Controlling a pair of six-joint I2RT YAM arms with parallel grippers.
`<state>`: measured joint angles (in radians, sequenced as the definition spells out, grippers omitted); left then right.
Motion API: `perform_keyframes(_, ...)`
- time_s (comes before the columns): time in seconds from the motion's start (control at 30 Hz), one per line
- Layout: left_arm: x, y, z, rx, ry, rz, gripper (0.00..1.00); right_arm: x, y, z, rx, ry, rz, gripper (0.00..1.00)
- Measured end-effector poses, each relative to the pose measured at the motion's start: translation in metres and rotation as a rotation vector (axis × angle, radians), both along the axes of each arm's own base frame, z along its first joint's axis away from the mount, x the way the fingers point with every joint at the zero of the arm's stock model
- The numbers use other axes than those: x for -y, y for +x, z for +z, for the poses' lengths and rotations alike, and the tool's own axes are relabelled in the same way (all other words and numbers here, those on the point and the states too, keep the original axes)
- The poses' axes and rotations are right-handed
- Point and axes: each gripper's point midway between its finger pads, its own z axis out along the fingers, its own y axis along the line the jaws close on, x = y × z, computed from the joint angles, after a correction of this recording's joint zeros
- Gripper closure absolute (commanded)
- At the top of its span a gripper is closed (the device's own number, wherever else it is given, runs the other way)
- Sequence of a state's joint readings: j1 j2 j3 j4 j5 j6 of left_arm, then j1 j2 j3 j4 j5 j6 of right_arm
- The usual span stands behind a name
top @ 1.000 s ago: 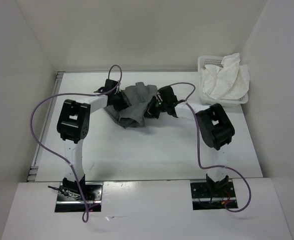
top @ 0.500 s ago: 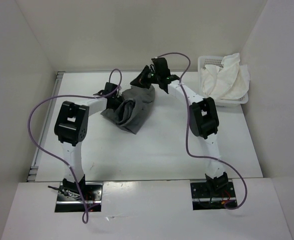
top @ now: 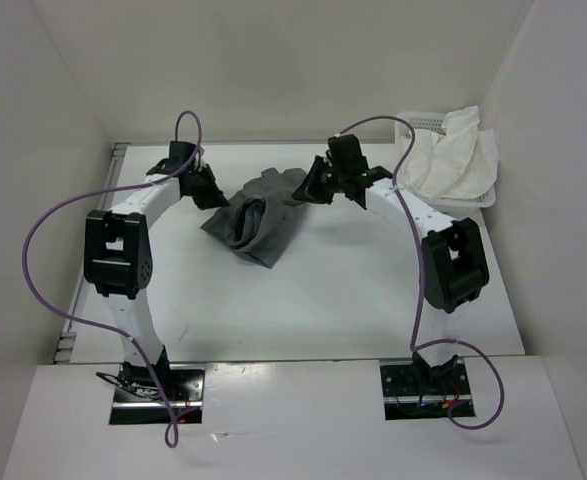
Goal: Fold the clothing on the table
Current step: Fold the skirt
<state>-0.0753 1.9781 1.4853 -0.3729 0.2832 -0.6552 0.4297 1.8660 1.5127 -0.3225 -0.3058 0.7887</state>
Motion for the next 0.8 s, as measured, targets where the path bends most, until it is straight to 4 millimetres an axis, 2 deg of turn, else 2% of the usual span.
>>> perform_keyframes(0.1, -0.003, -0.002, 0.020, 0.030, 0.014, 0.009, 1.00, -0.014, -0.019, -0.001, -0.003, 0.003, 0.060, 0.87)
perform_keyframes(0.17, -0.006, -0.005, 0.038, 0.058, 0.026, 0.014, 1.00, -0.031, -0.035, -0.011, -0.030, 0.002, 0.117, 0.87)
perform_keyframes(0.3, -0.012, -0.013, 0.091, 0.155, 0.048, 0.018, 1.00, -0.064, -0.062, -0.042, -0.104, -0.004, 0.224, 0.87)
perform_keyframes(0.4, -0.016, -0.025, 0.139, 0.257, 0.046, 0.027, 0.99, -0.086, -0.065, -0.067, -0.156, -0.002, 0.279, 0.87)
perform_keyframes(0.47, -0.016, -0.037, 0.171, 0.334, 0.037, 0.028, 0.99, -0.098, -0.052, -0.079, -0.174, 0.002, 0.290, 0.87)
perform_keyframes(0.53, -0.015, -0.055, 0.198, 0.405, 0.017, 0.015, 0.99, -0.117, -0.023, -0.082, -0.147, 0.025, 0.296, 0.87)
perform_keyframes(0.6, -0.013, -0.075, 0.212, 0.451, 0.000, 0.001, 0.98, -0.134, 0.005, -0.082, -0.110, 0.051, 0.301, 0.88)
perform_keyframes(0.7, -0.007, -0.097, 0.210, 0.457, -0.019, -0.026, 0.98, -0.147, 0.037, -0.075, -0.062, 0.095, 0.307, 0.88)
perform_keyframes(0.8, 0.001, -0.106, 0.184, 0.398, -0.032, -0.057, 0.98, -0.145, 0.059, -0.061, -0.035, 0.094, 0.296, 0.88)
